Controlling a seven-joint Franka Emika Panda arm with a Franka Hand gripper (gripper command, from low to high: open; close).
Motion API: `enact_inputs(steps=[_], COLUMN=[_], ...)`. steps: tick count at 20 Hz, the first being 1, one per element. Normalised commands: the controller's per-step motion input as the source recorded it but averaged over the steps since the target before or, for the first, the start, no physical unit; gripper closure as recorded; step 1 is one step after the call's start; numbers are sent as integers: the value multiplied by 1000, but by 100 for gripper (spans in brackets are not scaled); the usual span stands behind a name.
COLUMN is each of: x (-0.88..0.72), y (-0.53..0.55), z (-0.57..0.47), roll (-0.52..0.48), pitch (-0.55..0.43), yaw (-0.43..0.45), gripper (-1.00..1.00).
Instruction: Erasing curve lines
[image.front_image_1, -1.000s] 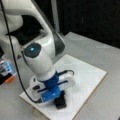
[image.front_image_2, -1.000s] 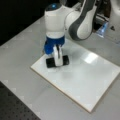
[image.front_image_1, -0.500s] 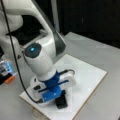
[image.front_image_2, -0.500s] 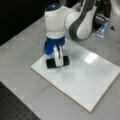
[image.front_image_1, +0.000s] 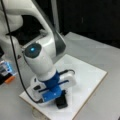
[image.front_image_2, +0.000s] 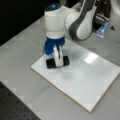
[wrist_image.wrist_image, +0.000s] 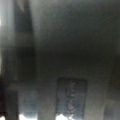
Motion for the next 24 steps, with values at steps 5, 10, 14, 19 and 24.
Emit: enact_inputs(steps=[5,10,14,19,24], x=[633,744,870,986,1000], y=[-176,-176,-181,-243,-330], z=[-360,-360,-353,-372,-431], roll=[253,269,273,291,301], pitch=[283,354,377,378,364], yaw=[57,76,75,103,137], gripper=[100,100,100,100,100])
